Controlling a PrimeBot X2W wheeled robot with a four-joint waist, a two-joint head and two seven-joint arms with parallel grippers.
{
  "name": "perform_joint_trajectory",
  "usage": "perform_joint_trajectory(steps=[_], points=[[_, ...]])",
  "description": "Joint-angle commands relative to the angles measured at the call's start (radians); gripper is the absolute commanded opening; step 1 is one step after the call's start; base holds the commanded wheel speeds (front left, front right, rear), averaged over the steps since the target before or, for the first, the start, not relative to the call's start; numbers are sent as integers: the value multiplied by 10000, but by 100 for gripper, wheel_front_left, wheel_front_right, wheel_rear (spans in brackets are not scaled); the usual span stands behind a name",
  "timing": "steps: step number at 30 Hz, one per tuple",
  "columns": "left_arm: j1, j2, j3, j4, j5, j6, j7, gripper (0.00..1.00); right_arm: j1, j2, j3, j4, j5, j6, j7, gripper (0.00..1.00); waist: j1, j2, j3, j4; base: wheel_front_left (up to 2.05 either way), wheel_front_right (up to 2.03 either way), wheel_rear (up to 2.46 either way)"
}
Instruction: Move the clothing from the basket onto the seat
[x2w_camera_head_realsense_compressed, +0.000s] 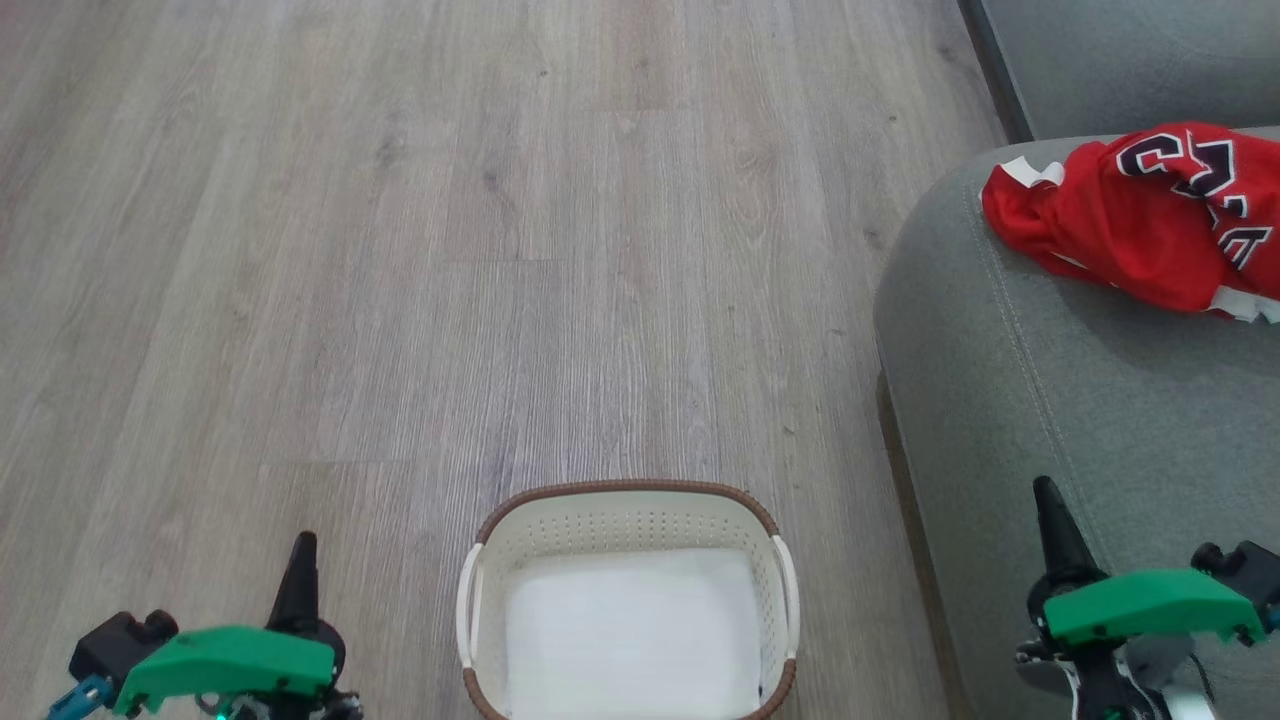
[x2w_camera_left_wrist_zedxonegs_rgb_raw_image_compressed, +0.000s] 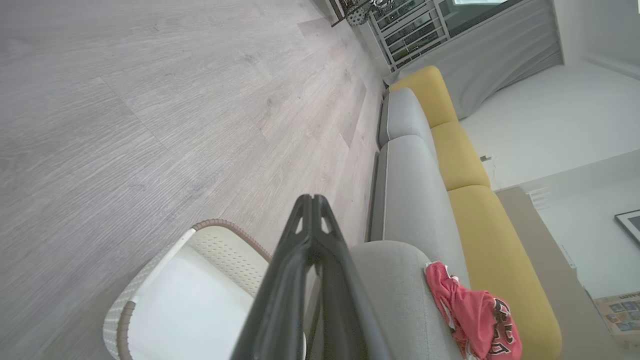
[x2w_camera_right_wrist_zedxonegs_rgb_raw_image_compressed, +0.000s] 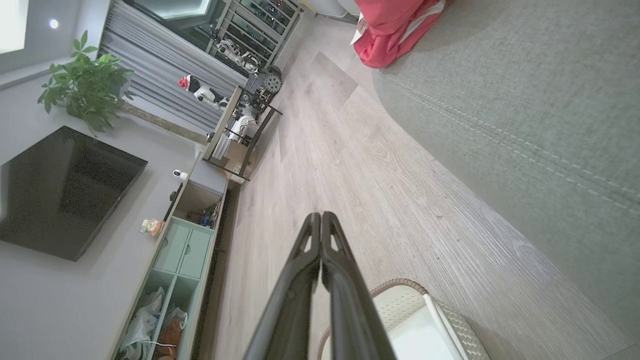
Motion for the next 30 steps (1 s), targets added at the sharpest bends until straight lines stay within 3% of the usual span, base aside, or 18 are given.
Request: perform_joint_trajectory(steps=[1,30], points=[[-547,30,327,-351,-315,-134,94,0,-546,-26,50,-408,351,52,122,0,0,0,6,-7,0,0,0],[-1104,-40,930,-389,-3315,-722,898,0,-794,-22,-215,-589,3653,70,926,0,0,0,105,-127,0,0,0]])
